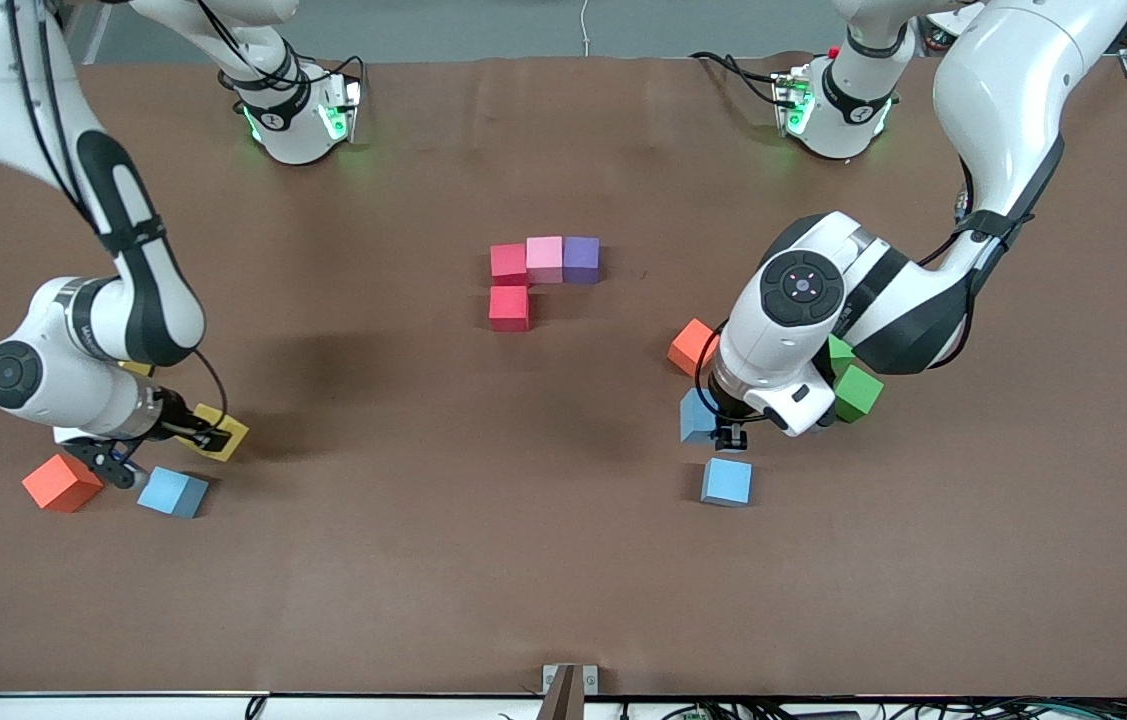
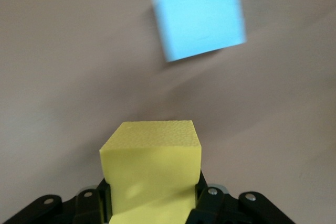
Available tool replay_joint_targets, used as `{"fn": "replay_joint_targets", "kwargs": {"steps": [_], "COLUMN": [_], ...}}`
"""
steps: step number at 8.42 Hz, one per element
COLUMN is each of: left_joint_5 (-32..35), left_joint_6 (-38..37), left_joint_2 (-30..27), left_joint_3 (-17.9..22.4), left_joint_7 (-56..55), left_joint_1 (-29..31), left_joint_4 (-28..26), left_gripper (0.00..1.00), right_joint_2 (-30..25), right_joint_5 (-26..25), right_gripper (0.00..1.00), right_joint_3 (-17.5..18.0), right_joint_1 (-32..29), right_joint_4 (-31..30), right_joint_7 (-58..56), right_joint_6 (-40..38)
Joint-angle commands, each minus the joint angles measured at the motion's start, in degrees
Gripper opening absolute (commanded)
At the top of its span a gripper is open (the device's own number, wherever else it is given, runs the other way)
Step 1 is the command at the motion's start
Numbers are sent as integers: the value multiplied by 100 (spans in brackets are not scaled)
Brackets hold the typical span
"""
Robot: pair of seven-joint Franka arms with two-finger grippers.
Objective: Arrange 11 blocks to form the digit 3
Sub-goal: 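Grasp the yellow cube with the right gripper and lift it, then carry the yellow cube toward the red cube with the right gripper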
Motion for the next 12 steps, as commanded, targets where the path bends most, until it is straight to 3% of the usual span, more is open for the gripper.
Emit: {"fn": "replay_joint_targets", "kwargs": {"steps": [1, 3, 5, 7, 10, 12], "left_joint_5": [-76, -85, -85, -94, -94, -94], "left_joint_6": [-86, -86, -86, -86, -86, -86], "left_joint_2": [-54, -54, -54, -54, -54, -54], "left_joint_3": [26, 26, 26, 26, 26, 26], "left_joint_7": [-6, -6, -6, -6, -6, -6], "left_joint_1": [-45, -45, -63, -63, -72, -72], "left_joint_4": [34, 34, 34, 34, 34, 34], "left_gripper": [29, 29, 29, 29, 29, 29], "right_joint_2": [-219, -202, -149, 113, 597, 625], "right_joint_5": [-94, -16, 11, 20, 38, 46], "right_gripper": [2, 3, 4, 3, 3, 3], "right_joint_3": [-28, -19, -28, -28, -19, -19], "right_joint_1": [759, 1638, 2692, 3309, 3777, 3962], "right_joint_4": [212, 222, 213, 205, 108, -216], "right_joint_7": [101, 153, 1088, 1235, 1437, 1437], "right_joint_6": [-500, -396, 207, 534, 1176, 1484]}}
